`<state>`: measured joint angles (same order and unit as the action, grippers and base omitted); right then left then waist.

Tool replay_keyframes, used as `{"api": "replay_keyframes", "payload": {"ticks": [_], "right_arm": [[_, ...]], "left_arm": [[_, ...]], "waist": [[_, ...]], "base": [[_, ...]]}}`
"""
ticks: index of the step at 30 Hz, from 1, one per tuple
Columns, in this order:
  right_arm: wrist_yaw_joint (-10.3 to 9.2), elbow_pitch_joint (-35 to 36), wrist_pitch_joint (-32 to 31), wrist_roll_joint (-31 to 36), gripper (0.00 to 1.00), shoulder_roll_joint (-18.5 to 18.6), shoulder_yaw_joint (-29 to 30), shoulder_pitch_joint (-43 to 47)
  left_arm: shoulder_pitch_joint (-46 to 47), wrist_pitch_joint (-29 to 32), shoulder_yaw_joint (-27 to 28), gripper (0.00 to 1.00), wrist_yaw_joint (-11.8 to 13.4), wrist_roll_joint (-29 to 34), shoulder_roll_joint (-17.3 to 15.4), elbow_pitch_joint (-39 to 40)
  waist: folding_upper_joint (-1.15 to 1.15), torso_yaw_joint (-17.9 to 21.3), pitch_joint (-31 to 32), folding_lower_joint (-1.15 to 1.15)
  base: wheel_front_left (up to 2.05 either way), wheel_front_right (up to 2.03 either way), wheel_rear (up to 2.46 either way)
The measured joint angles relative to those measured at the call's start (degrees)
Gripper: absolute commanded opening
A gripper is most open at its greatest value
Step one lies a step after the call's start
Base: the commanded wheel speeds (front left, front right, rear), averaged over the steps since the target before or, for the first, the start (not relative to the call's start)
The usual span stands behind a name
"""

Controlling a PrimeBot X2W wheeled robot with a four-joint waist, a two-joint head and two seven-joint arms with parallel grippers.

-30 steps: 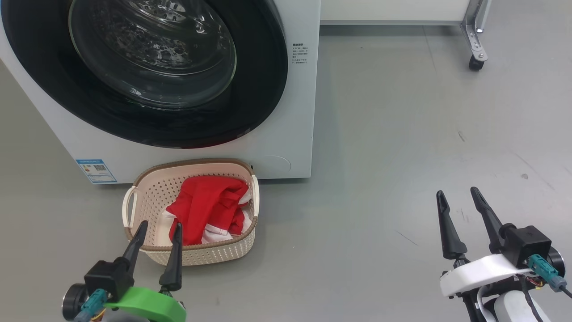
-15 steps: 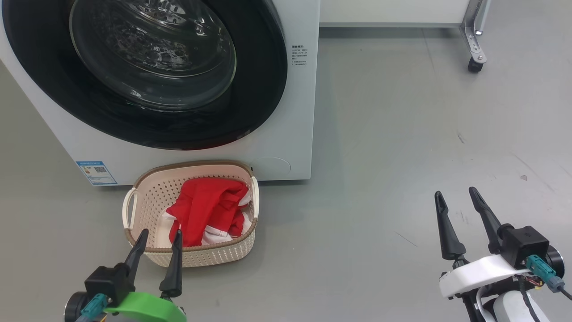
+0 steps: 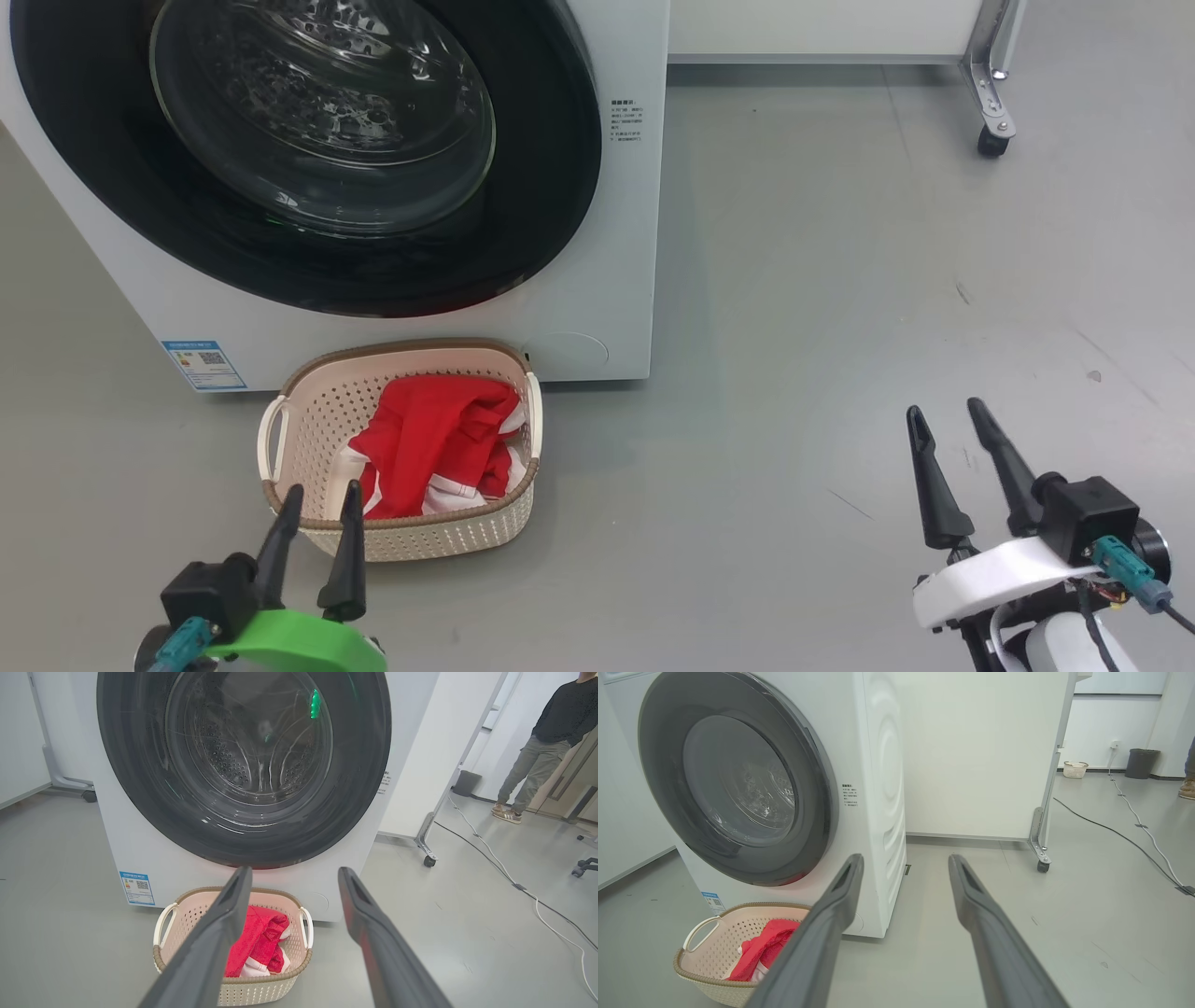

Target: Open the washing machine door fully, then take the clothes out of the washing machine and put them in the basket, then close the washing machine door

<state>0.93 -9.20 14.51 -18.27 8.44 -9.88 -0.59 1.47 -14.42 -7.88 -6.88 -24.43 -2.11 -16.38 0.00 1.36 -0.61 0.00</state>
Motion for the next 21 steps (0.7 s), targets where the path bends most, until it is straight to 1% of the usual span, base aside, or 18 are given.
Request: {"api": "replay_keyframes", "payload": {"ticks": [4, 8, 13, 21], "right_arm": [[0.0, -2.4, -0.1, 0.0, 0.0, -1.1, -0.3, 1.6], [0.01, -3.1, -0.1, -0.6, 0.0, -1.4, -0.2, 2.5], [0.18, -3.1, -0.9, -4.0, 0.0, -1.5, 0.4, 2.5], [0.76, -3.2, -2.7, -11.5, 0.0, -2.1, 1.7, 2.4]], "left_arm": [[-1.1, 0.2, -0.2, 0.0, 0.0, 0.0, 0.7, -2.5], [-1.8, 0.3, -0.2, 0.0, 0.0, -0.9, 0.9, -2.9], [-1.8, 0.8, -0.2, 0.0, 0.0, -3.7, 0.9, -2.4], [-1.8, 2.3, 0.5, 0.0, 0.0, -10.7, 0.9, -1.9]], "waist": [[0.0, 0.0, 0.0, 0.0], [0.0, 0.0, 0.0, 0.0], [0.0, -0.1, 0.0, 0.0], [0.0, -0.2, 0.1, 0.0]], "base": [[0.0, 0.0, 0.0], [0.0, 0.0, 0.0], [0.0, 0.0, 0.0], [0.0, 0.0, 0.0]]}}
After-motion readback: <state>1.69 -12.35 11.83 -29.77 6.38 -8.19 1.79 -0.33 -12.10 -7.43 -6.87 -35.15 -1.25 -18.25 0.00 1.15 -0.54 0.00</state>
